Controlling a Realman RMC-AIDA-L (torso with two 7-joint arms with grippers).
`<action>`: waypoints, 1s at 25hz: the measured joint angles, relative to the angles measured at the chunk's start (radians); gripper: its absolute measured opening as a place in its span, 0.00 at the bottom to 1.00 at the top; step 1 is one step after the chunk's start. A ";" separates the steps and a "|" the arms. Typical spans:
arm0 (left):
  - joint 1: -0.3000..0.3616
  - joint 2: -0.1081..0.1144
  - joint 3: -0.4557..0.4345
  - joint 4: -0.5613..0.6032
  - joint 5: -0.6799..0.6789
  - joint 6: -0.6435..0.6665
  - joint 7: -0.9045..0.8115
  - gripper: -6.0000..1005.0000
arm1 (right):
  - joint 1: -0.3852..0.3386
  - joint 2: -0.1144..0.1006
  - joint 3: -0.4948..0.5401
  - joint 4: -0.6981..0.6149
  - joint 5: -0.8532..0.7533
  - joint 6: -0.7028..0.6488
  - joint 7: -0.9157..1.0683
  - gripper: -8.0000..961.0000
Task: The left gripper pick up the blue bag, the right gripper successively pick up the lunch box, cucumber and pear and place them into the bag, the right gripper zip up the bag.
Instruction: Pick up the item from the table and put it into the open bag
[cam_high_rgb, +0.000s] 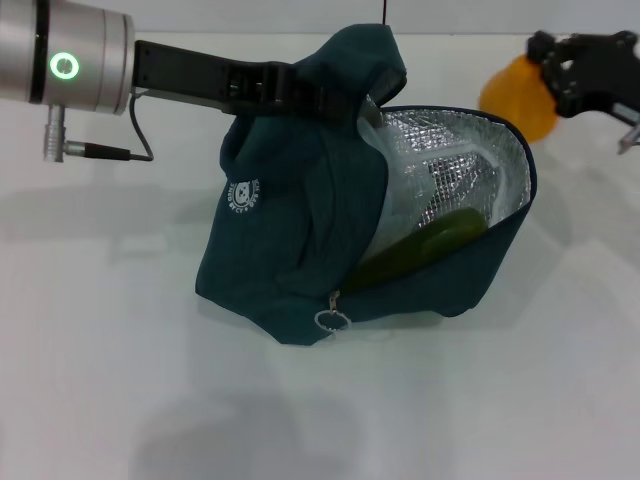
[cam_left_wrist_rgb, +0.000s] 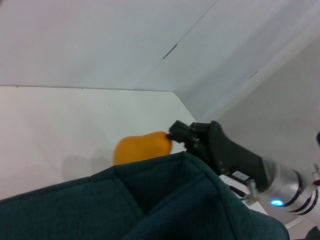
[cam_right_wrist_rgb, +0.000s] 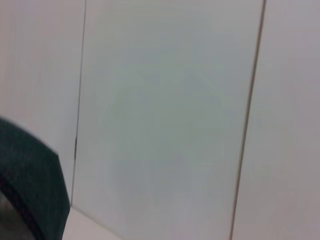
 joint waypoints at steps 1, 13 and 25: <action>0.000 0.000 0.000 0.000 -0.001 0.000 0.000 0.06 | -0.015 -0.001 -0.002 -0.027 0.000 -0.013 0.020 0.05; 0.019 0.010 0.000 0.007 -0.025 0.000 0.000 0.06 | -0.065 -0.005 -0.002 -0.194 0.001 -0.315 0.222 0.07; 0.019 0.009 0.000 0.001 -0.026 -0.008 0.000 0.06 | -0.038 -0.002 -0.105 -0.184 -0.001 -0.402 0.293 0.08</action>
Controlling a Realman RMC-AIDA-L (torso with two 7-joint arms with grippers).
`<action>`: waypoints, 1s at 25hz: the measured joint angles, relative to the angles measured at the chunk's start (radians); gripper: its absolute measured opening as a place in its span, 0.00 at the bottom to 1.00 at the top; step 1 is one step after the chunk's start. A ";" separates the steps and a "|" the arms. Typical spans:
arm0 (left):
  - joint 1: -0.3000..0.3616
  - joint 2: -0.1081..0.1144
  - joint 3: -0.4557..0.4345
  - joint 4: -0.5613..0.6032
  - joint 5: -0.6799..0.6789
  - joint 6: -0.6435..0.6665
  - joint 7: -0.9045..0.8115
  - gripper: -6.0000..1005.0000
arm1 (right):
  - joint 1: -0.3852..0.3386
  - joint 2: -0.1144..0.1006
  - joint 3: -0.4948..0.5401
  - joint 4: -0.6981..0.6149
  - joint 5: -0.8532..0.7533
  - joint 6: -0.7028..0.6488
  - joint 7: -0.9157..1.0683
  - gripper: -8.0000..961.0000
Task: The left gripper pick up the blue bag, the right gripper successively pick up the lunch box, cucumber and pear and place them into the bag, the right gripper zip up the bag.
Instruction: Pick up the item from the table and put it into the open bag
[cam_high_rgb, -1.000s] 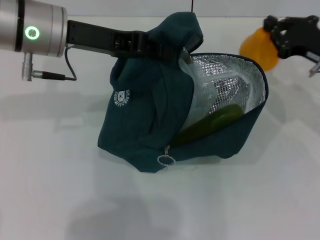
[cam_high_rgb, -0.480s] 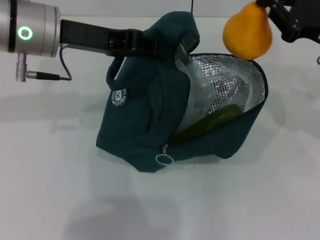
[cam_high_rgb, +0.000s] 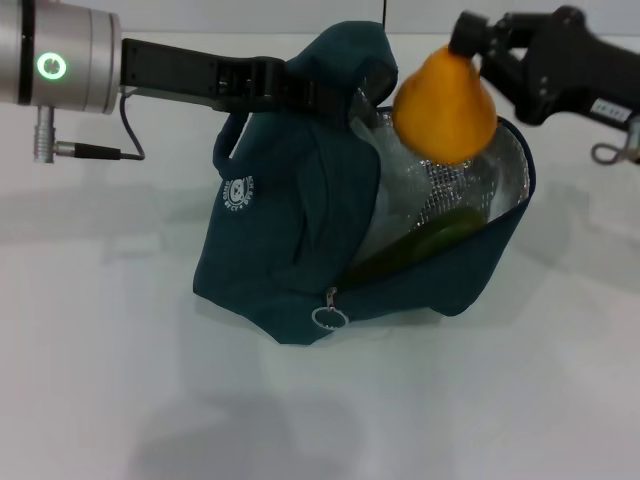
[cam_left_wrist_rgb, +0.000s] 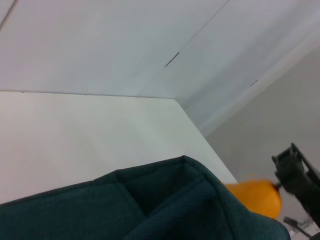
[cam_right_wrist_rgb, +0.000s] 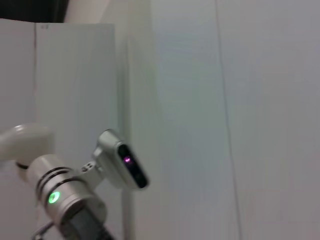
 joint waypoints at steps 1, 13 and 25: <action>0.001 0.000 0.000 0.000 0.000 0.000 0.000 0.06 | 0.002 0.001 -0.011 0.001 0.000 -0.001 0.002 0.09; 0.016 0.000 0.000 -0.002 0.005 0.000 0.008 0.06 | 0.007 0.005 -0.100 0.004 0.004 -0.032 0.050 0.10; 0.031 0.000 0.000 -0.001 0.002 0.004 0.011 0.06 | 0.008 0.006 -0.130 0.017 0.006 -0.054 0.056 0.12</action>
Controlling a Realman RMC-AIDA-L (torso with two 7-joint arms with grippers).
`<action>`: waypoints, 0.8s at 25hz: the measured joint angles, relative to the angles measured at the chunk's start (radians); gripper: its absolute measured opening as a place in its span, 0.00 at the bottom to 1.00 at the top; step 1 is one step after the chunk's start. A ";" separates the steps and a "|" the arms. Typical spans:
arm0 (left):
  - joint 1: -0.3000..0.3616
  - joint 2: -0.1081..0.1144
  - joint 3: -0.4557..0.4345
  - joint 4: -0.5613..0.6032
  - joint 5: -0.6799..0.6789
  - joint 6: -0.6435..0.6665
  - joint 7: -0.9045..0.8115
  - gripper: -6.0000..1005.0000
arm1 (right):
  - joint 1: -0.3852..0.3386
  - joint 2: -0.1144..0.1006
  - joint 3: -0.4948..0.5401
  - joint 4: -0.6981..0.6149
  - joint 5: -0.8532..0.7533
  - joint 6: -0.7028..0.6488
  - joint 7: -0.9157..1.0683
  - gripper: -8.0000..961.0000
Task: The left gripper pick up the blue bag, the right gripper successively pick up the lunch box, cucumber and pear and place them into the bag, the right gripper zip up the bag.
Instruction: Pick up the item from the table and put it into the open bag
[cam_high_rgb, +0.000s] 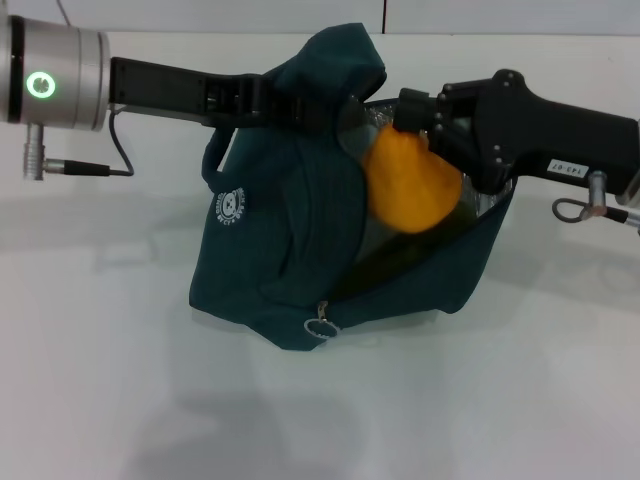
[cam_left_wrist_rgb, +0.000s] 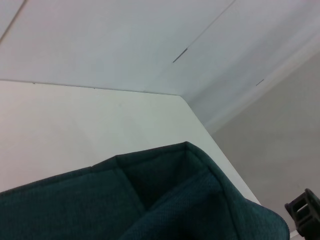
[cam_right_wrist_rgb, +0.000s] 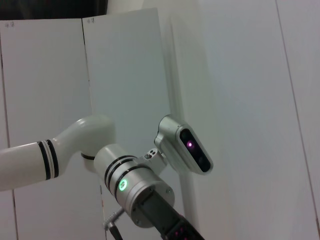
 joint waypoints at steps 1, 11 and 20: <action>0.000 0.000 0.000 0.000 0.000 0.002 0.000 0.06 | 0.002 0.000 -0.001 0.010 -0.001 0.000 0.000 0.12; 0.004 -0.001 0.000 0.003 -0.004 0.013 -0.002 0.06 | 0.013 0.000 -0.039 0.050 -0.007 0.027 -0.004 0.14; 0.013 0.002 0.000 0.006 -0.022 0.019 -0.002 0.06 | 0.012 0.000 -0.095 0.059 -0.010 0.071 -0.012 0.15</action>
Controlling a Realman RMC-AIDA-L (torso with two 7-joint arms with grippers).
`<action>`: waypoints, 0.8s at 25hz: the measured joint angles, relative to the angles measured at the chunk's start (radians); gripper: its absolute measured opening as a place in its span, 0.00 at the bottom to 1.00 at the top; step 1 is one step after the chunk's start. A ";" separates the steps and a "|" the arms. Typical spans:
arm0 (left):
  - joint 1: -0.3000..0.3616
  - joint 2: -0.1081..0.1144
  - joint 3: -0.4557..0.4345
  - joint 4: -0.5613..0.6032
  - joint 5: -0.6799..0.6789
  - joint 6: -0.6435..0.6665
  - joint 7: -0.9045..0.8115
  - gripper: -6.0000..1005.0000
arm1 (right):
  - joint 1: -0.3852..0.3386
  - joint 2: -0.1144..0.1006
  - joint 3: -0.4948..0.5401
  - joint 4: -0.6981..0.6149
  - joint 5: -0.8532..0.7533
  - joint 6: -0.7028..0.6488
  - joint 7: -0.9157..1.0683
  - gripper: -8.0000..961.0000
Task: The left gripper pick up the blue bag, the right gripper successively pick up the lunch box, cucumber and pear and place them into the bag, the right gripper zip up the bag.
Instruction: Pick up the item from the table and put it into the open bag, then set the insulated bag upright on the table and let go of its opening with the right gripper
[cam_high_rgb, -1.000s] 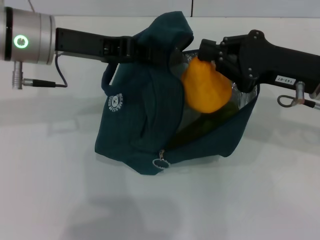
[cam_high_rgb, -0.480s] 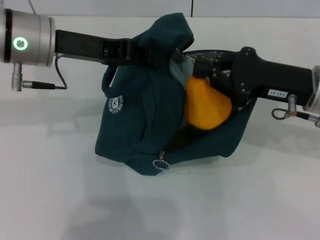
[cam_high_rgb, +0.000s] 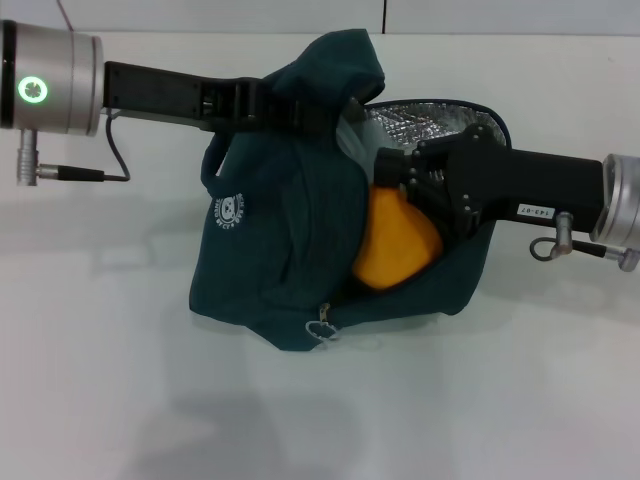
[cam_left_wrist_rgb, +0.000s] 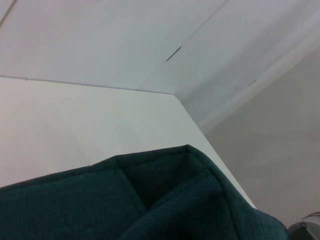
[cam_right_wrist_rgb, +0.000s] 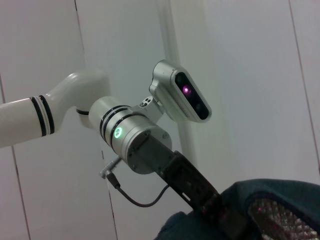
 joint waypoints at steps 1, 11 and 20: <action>0.001 0.000 0.000 0.000 -0.001 0.000 0.000 0.06 | -0.001 0.000 0.000 0.001 0.000 0.001 0.000 0.15; 0.001 0.000 0.000 -0.005 -0.002 0.000 0.000 0.06 | -0.019 0.000 0.008 0.001 0.010 -0.004 -0.024 0.17; 0.001 0.003 0.000 -0.005 -0.002 -0.001 0.000 0.06 | -0.036 -0.008 0.035 -0.004 0.032 -0.018 -0.026 0.34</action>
